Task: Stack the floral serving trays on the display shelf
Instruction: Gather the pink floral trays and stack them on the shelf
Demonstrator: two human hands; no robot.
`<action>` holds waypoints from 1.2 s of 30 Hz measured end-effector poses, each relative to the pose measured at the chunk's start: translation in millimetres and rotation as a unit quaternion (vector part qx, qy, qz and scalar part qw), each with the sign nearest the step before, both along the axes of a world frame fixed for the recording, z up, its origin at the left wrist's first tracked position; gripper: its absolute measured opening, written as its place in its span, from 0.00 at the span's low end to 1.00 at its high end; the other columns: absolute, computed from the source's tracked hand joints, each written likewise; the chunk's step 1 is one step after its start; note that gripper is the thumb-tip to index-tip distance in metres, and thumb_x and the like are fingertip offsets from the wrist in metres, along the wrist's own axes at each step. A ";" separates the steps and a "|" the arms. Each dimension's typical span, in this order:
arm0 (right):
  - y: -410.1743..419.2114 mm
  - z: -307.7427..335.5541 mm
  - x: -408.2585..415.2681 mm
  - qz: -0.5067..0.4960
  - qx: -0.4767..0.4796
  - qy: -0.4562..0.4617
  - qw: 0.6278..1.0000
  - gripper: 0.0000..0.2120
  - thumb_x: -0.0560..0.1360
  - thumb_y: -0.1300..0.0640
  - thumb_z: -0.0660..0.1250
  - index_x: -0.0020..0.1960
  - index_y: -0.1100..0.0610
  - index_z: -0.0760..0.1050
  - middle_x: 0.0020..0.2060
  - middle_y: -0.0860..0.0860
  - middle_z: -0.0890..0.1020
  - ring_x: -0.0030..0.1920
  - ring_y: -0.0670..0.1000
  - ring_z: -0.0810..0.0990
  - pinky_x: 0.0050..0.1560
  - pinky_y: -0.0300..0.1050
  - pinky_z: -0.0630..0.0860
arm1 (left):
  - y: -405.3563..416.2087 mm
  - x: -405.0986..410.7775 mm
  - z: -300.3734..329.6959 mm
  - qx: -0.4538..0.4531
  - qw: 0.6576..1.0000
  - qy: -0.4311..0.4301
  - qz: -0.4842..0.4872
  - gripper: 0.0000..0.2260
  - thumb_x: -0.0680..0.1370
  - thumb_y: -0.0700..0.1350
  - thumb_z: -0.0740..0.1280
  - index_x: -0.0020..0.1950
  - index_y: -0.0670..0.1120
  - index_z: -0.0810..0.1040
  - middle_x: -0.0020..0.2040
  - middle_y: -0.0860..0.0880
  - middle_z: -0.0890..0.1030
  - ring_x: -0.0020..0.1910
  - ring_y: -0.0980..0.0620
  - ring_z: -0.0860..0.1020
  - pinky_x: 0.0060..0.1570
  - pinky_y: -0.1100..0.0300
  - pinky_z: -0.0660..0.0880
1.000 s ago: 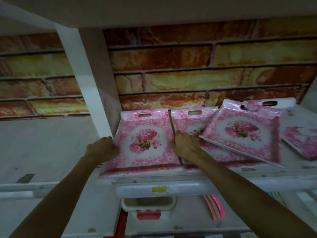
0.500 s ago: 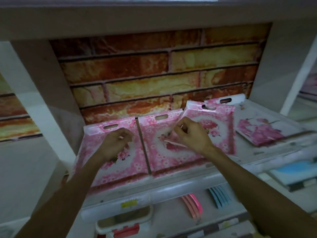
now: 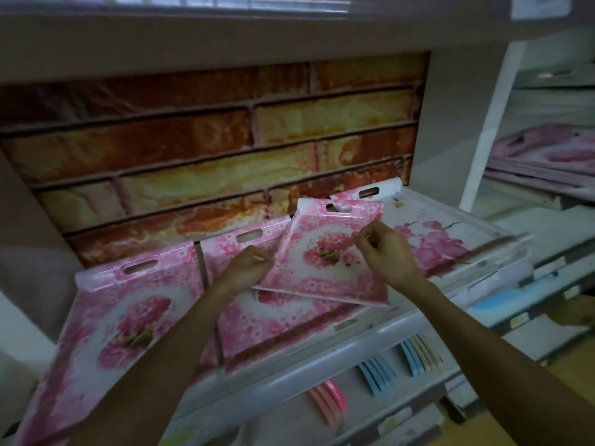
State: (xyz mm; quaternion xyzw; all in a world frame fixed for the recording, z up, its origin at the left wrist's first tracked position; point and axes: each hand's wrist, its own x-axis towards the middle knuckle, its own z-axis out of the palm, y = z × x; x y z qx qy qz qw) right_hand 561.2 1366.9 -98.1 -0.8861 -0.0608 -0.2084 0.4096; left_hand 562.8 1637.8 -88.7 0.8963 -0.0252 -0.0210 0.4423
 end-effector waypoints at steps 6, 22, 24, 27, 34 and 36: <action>-23.2 -8.0 15.1 -0.024 -0.007 0.001 1.000 0.08 0.79 0.50 0.65 0.44 0.53 0.73 0.31 0.48 0.79 0.33 0.46 0.77 0.32 0.38 0.69 | -25.8 26.7 -6.7 -0.039 0.999 0.020 0.000 0.05 0.80 0.41 0.65 0.55 0.47 0.72 0.45 0.52 0.75 0.46 0.52 0.75 0.46 0.62 0.71; -38.5 -9.3 53.3 -0.142 0.128 0.089 0.978 0.14 0.78 0.51 0.64 0.58 0.60 0.71 0.51 0.55 0.79 0.47 0.53 0.77 0.44 0.44 0.74 | -15.3 42.6 -13.5 -0.001 0.996 -0.077 0.039 0.06 0.83 0.46 0.58 0.58 0.46 0.71 0.50 0.52 0.72 0.51 0.53 0.71 0.53 0.59 0.66; -32.6 -8.7 53.8 -0.122 0.180 0.103 0.971 0.20 0.79 0.46 0.62 0.62 0.59 0.69 0.52 0.55 0.80 0.48 0.54 0.79 0.43 0.45 0.77 | -8.2 36.0 -11.1 -0.036 0.993 -0.101 0.055 0.05 0.83 0.45 0.59 0.57 0.47 0.70 0.38 0.53 0.70 0.39 0.53 0.70 0.46 0.59 0.66; -17.9 -1.6 48.6 -0.083 0.220 0.074 0.969 0.16 0.81 0.44 0.58 0.49 0.58 0.72 0.38 0.49 0.77 0.36 0.49 0.77 0.31 0.41 0.71 | -2.0 23.9 -4.9 -0.047 0.985 -0.148 0.071 0.06 0.83 0.46 0.59 0.46 0.47 0.69 0.33 0.48 0.68 0.32 0.51 0.67 0.37 0.58 0.65; 13.1 8.2 44.6 -0.082 0.226 0.007 0.971 0.21 0.82 0.43 0.56 0.49 0.63 0.70 0.36 0.50 0.75 0.36 0.48 0.75 0.32 0.43 0.68 | 15.3 -7.9 2.2 -0.086 0.972 -0.209 0.063 0.10 0.83 0.45 0.59 0.53 0.37 0.67 0.37 0.42 0.68 0.21 0.58 0.61 0.22 0.68 0.61; 24.9 10.9 42.0 -0.071 0.225 -0.006 0.972 0.20 0.82 0.45 0.56 0.49 0.63 0.70 0.35 0.50 0.74 0.36 0.48 0.74 0.32 0.42 0.68 | 26.7 -16.5 3.7 -0.091 0.970 -0.213 0.070 0.11 0.83 0.46 0.59 0.52 0.37 0.66 0.37 0.43 0.67 0.25 0.56 0.60 0.23 0.68 0.61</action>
